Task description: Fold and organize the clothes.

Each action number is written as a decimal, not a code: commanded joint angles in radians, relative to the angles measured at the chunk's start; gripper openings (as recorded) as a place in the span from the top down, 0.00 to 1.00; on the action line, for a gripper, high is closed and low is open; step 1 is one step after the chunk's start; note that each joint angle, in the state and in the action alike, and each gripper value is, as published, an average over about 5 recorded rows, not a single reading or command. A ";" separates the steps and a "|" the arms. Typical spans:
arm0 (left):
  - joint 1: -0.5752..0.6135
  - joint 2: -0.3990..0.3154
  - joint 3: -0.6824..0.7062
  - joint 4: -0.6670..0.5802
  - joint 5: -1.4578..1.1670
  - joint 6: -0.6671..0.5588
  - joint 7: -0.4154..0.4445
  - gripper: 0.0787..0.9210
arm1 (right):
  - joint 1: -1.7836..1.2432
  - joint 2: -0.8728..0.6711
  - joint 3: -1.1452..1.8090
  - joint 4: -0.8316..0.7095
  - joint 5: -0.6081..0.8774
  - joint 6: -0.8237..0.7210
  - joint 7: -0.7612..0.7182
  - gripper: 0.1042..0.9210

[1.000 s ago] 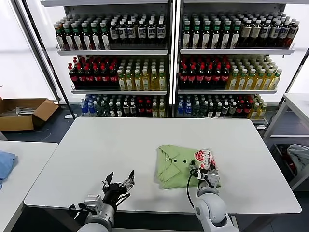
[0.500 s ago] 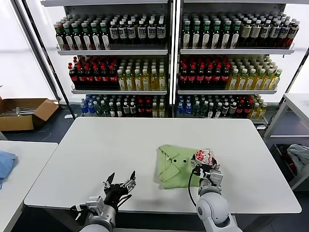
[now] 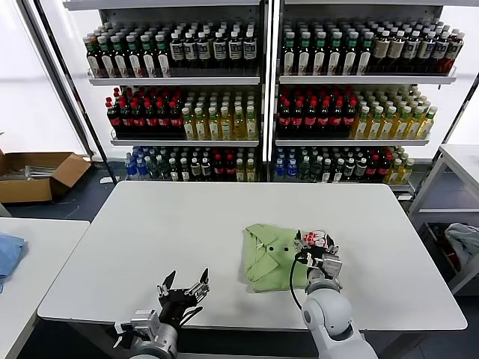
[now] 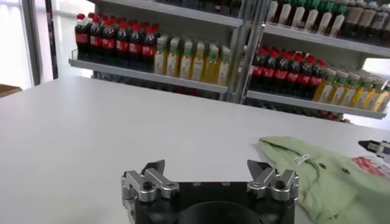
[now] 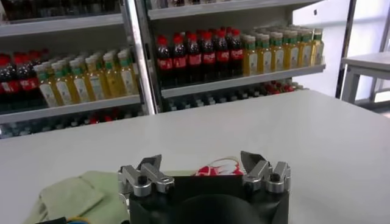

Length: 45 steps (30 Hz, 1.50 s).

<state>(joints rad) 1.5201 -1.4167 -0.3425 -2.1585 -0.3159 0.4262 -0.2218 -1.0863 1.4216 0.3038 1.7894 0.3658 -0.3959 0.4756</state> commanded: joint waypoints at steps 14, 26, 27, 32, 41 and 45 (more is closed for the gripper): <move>0.012 -0.015 0.008 0.004 0.011 -0.001 0.003 0.12 | 0.131 0.073 0.004 -0.202 0.105 -0.069 0.059 0.12; -0.012 -0.012 0.000 0.016 0.023 -0.009 0.001 0.12 | 0.095 0.042 0.011 -0.062 0.139 -0.033 0.026 0.12; -0.013 -0.011 -0.001 0.017 0.031 -0.012 0.001 0.12 | 0.085 0.035 0.010 -0.028 0.130 -0.027 0.021 0.12; -0.014 -0.011 -0.009 0.024 0.073 -0.046 -0.001 0.12 | 0.028 -0.035 0.009 0.163 0.066 -0.020 0.004 0.12; -0.035 0.004 -0.057 0.035 0.076 -0.102 -0.009 0.12 | -0.206 -0.312 0.152 0.234 -0.174 -0.086 -0.097 0.12; -0.074 0.011 -0.079 0.063 0.073 -0.130 -0.016 0.12 | -0.275 -0.346 0.230 0.181 -0.103 -0.079 -0.103 0.12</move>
<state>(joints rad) 1.4894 -1.4169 -0.3828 -2.1254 -0.2525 0.3524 -0.2316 -1.1431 1.2861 0.3761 1.9174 0.3288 -0.4560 0.4382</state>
